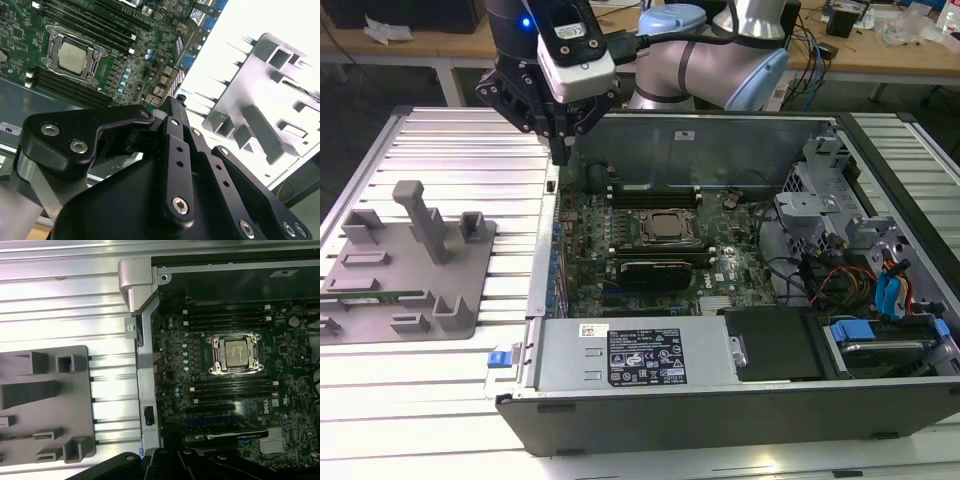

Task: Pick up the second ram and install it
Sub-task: 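Reach for the second ram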

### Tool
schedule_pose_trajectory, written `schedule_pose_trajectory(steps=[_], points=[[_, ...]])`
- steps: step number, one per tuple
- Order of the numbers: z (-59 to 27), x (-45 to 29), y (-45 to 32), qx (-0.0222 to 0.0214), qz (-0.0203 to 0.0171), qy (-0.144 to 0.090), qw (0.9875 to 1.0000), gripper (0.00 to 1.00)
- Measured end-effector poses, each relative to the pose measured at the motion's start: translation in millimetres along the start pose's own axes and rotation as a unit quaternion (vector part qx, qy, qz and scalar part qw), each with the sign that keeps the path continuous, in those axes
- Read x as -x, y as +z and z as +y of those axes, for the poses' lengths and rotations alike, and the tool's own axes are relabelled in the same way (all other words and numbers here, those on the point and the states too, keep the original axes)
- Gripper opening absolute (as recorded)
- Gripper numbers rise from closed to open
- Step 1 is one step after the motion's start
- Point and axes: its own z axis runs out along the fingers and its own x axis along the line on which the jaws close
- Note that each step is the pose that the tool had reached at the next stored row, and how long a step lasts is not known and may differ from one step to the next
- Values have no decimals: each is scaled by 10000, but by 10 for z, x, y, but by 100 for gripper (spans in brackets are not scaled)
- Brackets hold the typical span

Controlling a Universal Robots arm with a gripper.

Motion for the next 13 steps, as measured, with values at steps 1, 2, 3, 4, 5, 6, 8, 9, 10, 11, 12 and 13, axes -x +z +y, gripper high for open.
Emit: schedule_pose_trajectory(steps=[1, 2, 3, 4, 5, 6, 8, 9, 10, 11, 12, 13], points=[[-1, -17, -1, 0, 0, 0, 10000, 8], [-2, -26, -1, 0, 0, 0, 10000, 8], [-3, -38, -1, 0, 0, 0, 10000, 8], [-3, -44, -1, 0, 0, 0, 10000, 8], [-4, -52, -1, 0, 0, 0, 10000, 8], [-4, -56, -2, 0, 0, 0, 10000, 8], [-6, -77, -2, 0, 0, 0, 10000, 8], [-6, -84, -2, 0, 0, 0, 10000, 8], [-7, -95, -2, 0, 0, 0, 10000, 8], [-8, -110, -4, -1, 1, 1, 10000, 8], [-10, -132, -4, 0, 0, 0, 10000, 8], [-11, -144, -4, 0, 0, 0, 10000, 8]])
